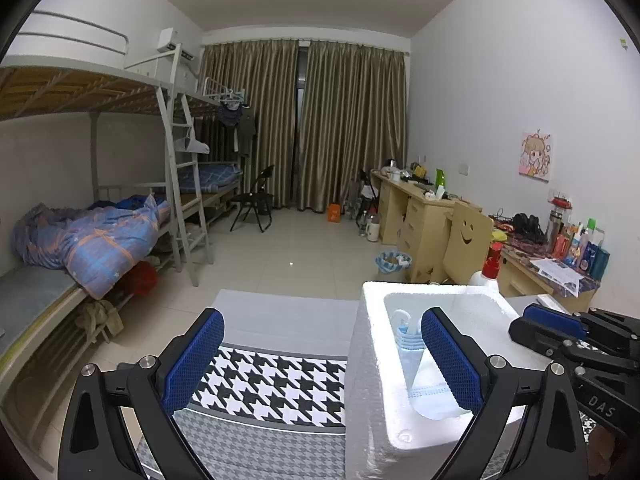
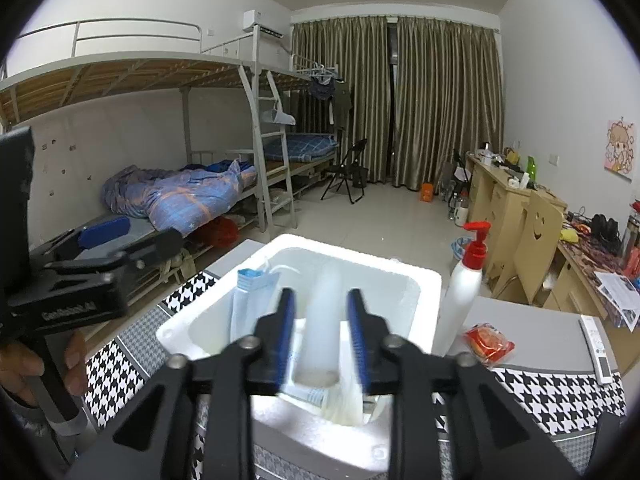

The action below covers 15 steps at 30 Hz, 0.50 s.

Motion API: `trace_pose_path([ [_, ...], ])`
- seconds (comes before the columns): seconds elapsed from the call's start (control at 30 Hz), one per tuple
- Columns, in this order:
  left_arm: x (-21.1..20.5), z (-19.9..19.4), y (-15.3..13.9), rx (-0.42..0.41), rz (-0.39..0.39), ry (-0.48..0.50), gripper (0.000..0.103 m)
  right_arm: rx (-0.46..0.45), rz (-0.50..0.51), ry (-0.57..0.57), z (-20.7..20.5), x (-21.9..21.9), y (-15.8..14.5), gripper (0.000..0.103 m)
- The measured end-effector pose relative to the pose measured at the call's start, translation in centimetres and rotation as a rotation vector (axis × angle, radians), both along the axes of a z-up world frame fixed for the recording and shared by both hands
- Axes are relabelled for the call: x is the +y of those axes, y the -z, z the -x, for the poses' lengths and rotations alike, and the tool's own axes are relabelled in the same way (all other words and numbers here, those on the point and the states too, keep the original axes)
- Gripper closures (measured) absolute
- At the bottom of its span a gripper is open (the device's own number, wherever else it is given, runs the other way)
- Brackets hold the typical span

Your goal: Organize soft objects

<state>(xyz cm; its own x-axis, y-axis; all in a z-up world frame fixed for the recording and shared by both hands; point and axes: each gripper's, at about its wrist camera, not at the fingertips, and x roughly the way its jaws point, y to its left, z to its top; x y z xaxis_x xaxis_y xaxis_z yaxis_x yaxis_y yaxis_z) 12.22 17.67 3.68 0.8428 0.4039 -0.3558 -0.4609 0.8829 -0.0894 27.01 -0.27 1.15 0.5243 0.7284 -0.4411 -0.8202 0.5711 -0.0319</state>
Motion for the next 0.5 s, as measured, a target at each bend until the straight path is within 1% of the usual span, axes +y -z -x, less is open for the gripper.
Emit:
trace_pose_path([
  [0.03, -0.02, -0.02, 0.04, -0.001, 0.001, 0.002, 0.004, -0.007, -0.005, 0.001, 0.10, 0.00, 0.00, 0.052],
  [0.1, -0.05, -0.14, 0.02, 0.000, 0.000, 0.000, 0.004, -0.018, -0.003, -0.006, 0.37, 0.08, -0.06, 0.051],
  [0.17, 0.07, -0.15, 0.01, 0.001, -0.002, -0.001, 0.004, -0.022, -0.006, -0.008, 0.54, 0.01, -0.10, 0.042],
  [0.3, 0.15, -0.15, 0.08, 0.002, 0.000, -0.006, 0.004, -0.013, -0.017, -0.005, 0.60, -0.28, -0.29, 0.038],
  [0.37, 0.12, -0.11, 0.08, 0.004, -0.001, -0.007, 0.004, -0.007, -0.021, 0.002, 0.64, -0.41, -0.39, 0.034],
  [0.5, -0.01, -0.02, 0.04, 0.002, -0.004, -0.005, 0.004, -0.012, -0.027, 0.011, 0.77, -0.68, -0.58, 0.030],
])
